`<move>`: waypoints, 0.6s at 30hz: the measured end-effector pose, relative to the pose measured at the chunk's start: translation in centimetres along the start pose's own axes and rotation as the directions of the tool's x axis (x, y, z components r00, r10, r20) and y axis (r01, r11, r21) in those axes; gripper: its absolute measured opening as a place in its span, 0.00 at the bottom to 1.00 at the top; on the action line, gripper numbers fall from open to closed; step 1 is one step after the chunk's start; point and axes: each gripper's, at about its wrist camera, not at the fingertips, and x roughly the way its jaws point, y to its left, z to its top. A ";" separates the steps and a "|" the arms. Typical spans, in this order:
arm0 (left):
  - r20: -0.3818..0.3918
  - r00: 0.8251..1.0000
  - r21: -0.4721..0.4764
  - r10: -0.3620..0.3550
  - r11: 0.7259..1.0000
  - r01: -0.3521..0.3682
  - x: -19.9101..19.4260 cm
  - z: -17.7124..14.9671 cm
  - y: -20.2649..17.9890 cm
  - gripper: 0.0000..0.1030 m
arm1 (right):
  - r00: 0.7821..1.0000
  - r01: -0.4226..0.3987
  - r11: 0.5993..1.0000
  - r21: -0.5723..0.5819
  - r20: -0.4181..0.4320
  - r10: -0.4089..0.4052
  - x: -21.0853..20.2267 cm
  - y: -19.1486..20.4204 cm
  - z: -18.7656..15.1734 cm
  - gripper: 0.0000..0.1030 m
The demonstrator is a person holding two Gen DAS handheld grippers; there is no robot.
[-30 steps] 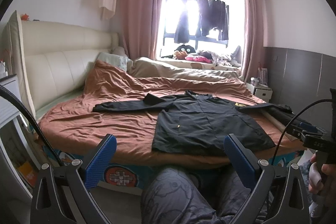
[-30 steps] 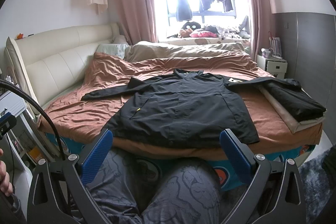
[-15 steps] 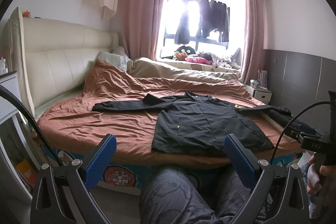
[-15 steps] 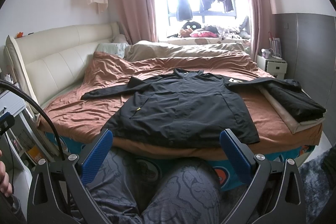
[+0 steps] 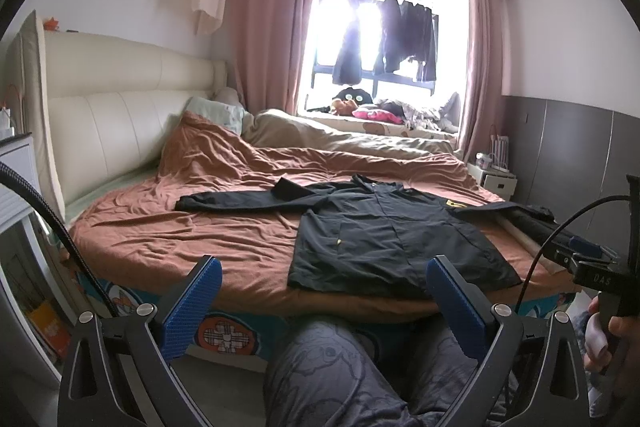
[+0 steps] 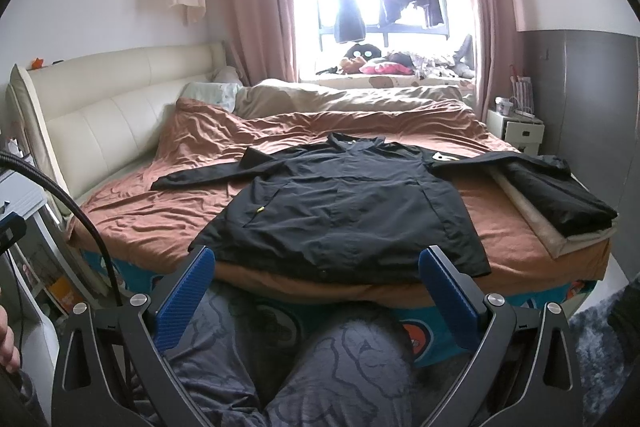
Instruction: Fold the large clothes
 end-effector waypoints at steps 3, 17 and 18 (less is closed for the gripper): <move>0.001 1.000 -0.002 -0.001 1.000 0.001 0.0 0.0 0.1 1.00 | 1.000 0.000 1.000 0.003 0.000 0.000 0.1 0.0 0.0 0.99; -0.002 1.000 -0.012 -0.010 1.000 0.010 0.4 -0.2 0.0 1.00 | 1.000 0.020 1.000 0.004 0.006 -0.020 -0.1 -0.2 -0.1 0.99; -0.003 1.000 -0.014 -0.010 1.000 0.010 0.5 -0.2 0.1 1.00 | 1.000 0.021 1.000 0.003 0.005 -0.021 -0.1 -0.2 -0.1 0.99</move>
